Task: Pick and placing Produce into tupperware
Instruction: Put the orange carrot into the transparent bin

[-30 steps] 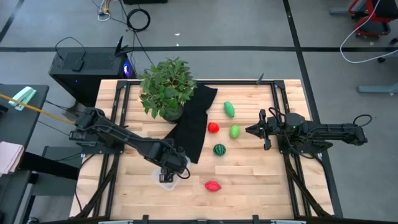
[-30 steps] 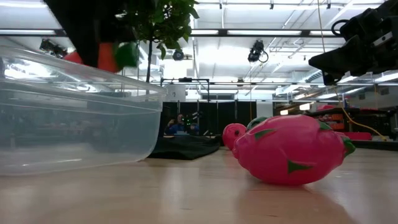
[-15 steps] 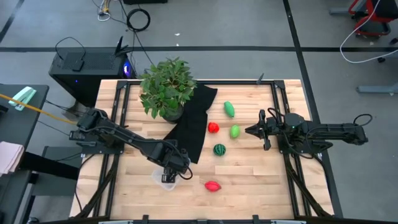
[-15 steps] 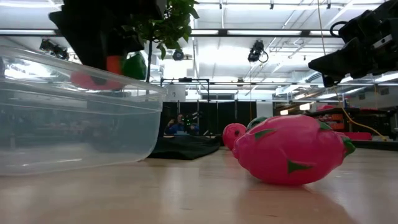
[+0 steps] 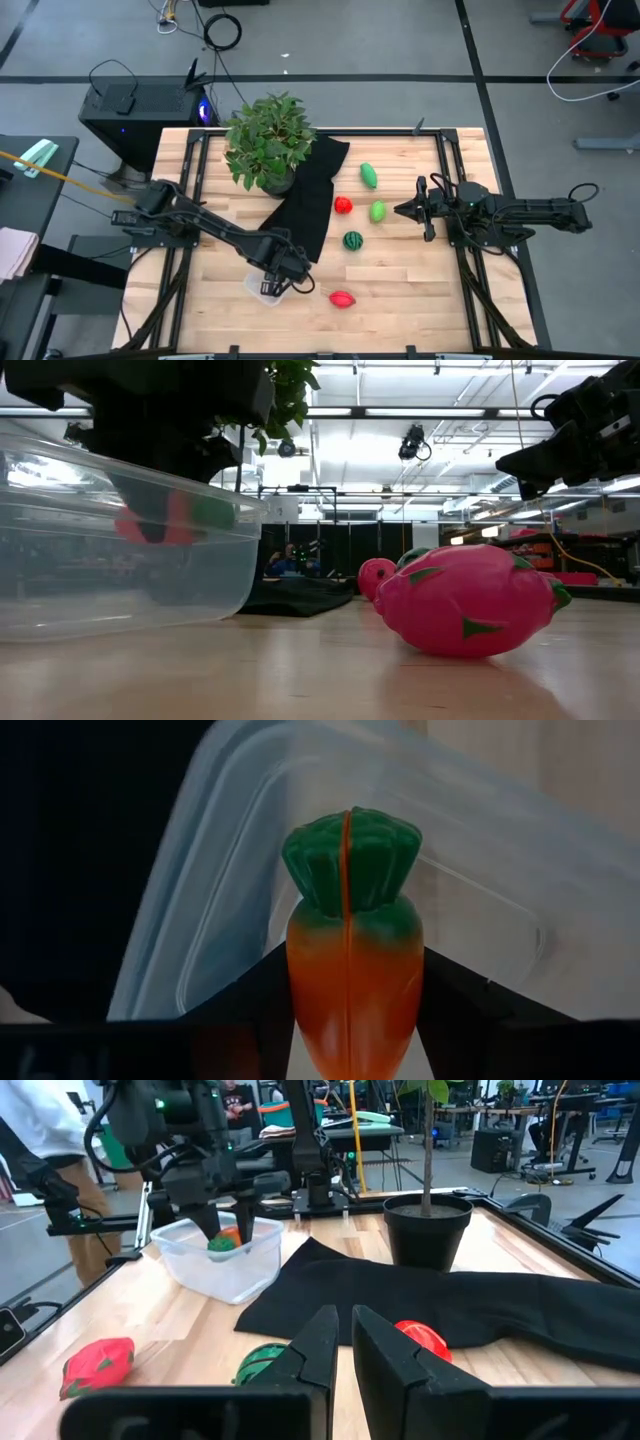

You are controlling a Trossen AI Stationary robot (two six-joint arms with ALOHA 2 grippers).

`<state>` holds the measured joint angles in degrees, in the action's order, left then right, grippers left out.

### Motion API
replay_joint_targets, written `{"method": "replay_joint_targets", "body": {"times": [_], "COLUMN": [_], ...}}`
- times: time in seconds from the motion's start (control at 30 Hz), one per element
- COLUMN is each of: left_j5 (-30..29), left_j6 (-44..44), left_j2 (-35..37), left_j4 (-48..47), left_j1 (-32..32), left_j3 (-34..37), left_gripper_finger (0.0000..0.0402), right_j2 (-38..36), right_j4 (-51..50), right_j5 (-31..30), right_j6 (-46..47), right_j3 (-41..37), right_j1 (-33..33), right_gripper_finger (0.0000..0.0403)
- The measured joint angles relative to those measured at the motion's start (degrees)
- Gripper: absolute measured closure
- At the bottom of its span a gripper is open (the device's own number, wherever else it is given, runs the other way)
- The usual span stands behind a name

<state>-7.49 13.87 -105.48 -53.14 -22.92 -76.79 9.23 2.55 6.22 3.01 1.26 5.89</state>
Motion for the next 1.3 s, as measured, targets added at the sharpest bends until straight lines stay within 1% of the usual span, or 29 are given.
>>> {"method": "replay_joint_targets", "body": {"times": [0.17, 0.5, 0.7, 0.83, 0.93, 1.3], "left_j5": [0.00, 0.03, 0.32, 0.94, 1.32, 1.32], "left_j6": [-1.55, -2.78, -2.67, -2.04, -1.50, -1.01], "left_j2": [-1.31, -1.58, -1.56, -1.56, -1.56, -1.56], "left_j4": [0.49, 1.19, 3.54, 3.32, 3.29, 3.57], "left_j1": [-0.04, -0.04, -0.09, -0.13, -0.13, -0.13], "left_j3": [0.00, 0.02, 1.88, 3.98, 4.15, 4.11], "left_gripper_finger": [0.0229, 0.0226, 0.0221, 0.0219, 0.0218, 0.0176], "right_j2": [0.00, 0.00, 0.02, 0.02, 0.02, 0.02], "right_j4": [0.00, -0.02, -0.03, -0.09, -0.19, -0.22], "right_j5": [0.00, 0.00, 0.02, 0.00, 0.01, 0.02], "right_j6": [0.00, 0.00, 0.00, 0.00, 0.00, 0.24], "right_j3": [0.00, 0.00, 0.00, 0.00, 0.00, 0.00], "right_j1": [0.01, 0.01, 0.00, -0.02, -0.02, -0.01], "right_gripper_finger": [0.0361, 0.0361, 0.0361, 0.0361, 0.0361, 0.0361]}}
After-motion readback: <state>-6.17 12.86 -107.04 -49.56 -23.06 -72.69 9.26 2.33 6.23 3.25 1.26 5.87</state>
